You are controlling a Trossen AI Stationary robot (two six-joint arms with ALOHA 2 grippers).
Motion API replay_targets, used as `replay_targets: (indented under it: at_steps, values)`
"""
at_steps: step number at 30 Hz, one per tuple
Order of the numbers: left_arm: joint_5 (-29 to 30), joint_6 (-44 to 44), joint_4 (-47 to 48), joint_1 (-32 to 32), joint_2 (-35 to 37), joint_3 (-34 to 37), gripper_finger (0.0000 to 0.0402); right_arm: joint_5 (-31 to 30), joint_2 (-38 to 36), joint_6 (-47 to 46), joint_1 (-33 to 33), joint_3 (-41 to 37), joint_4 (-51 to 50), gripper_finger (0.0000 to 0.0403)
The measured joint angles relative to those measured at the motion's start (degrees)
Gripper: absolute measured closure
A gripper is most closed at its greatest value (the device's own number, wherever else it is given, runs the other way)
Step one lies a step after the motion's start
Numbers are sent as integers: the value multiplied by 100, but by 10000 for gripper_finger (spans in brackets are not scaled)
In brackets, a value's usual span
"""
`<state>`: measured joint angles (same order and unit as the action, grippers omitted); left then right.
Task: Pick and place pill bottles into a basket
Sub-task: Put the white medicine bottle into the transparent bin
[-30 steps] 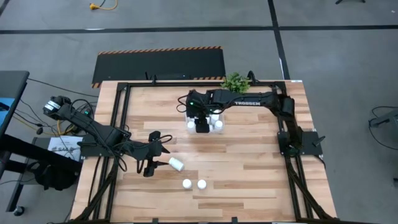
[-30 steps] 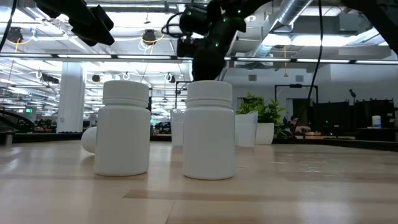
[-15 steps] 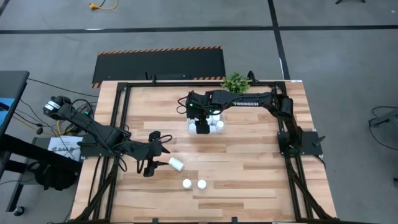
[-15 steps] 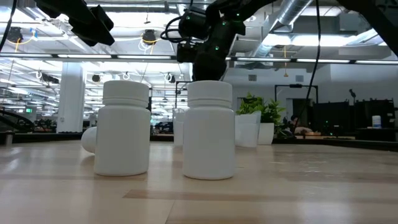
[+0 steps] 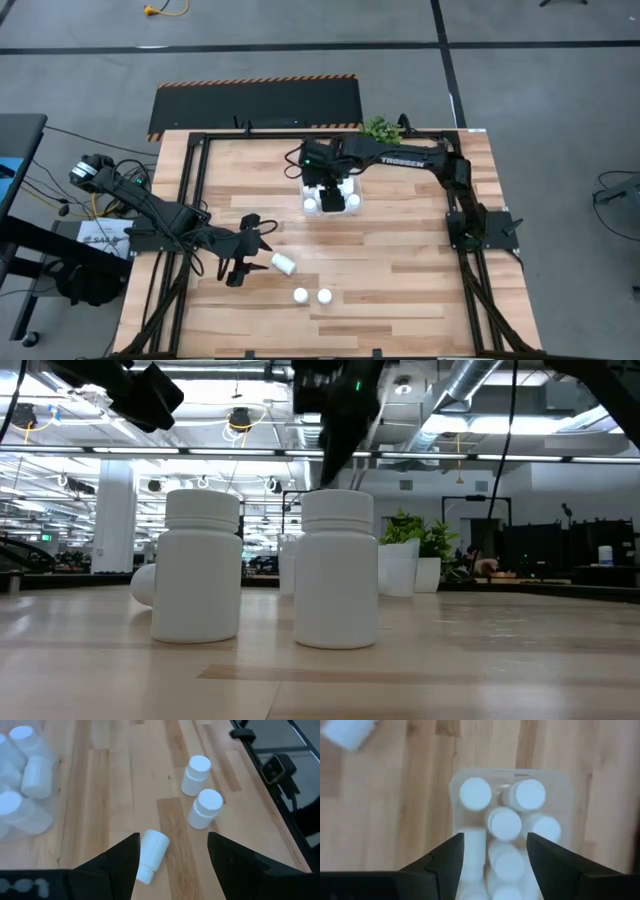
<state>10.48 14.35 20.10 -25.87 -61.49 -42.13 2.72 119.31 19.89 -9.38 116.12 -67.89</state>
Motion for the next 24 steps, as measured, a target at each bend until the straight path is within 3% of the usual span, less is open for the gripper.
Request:
replay_targets:
  at_steps: [7, 13, 24]
  values:
    - [-107, -322, -13, -2, 0, 0, 181, 278, -18, -380, 304, 1529, -2274, 218]
    - [-64, -344, -10, -1, 0, 0, 181, 904, -310, -1502, 874, 1527, -2206, 220]
    - [-120, -407, 11, -2, 0, 0, 181, -78, -350, -2259, 2533, 1001, -1721, 212]
